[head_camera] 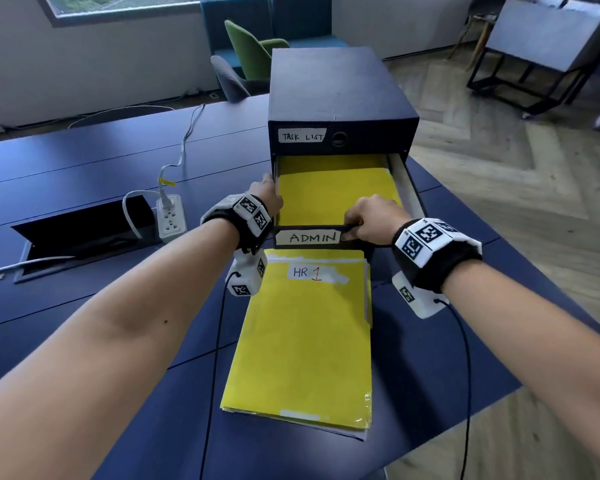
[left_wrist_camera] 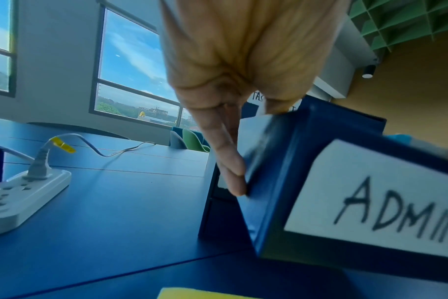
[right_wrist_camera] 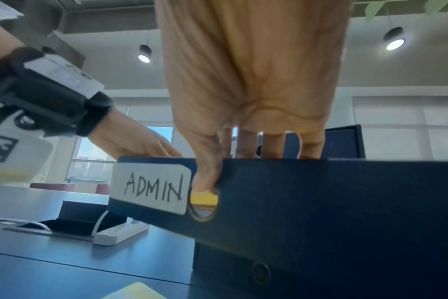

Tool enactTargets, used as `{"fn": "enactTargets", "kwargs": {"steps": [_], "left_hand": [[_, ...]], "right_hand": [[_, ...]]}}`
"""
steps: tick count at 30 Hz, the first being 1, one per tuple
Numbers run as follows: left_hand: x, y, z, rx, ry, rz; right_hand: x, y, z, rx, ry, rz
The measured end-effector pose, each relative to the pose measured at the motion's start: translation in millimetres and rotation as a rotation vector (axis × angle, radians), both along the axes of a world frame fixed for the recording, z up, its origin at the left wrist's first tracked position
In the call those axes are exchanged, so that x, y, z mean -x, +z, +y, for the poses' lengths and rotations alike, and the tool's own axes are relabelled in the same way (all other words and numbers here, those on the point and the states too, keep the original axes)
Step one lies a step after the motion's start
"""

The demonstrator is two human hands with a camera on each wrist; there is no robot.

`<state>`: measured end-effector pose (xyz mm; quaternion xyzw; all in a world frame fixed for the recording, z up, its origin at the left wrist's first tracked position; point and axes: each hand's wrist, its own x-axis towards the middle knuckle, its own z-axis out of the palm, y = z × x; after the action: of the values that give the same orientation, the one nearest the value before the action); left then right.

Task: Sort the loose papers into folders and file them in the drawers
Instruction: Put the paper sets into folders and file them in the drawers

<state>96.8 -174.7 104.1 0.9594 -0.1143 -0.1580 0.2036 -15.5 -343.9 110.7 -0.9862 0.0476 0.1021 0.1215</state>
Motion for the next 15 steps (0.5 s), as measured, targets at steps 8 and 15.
{"fn": "enactTargets", "kwargs": {"steps": [8,15], "left_hand": [[-17,15,-9,0.084,-0.111,-0.303],[-48,11,-23,-0.181,-0.268,-0.568]], "right_hand": [[-36,-3,-15,0.168,-0.136,-0.302],[-73,-2,-21,0.351,-0.082,-0.445]]}}
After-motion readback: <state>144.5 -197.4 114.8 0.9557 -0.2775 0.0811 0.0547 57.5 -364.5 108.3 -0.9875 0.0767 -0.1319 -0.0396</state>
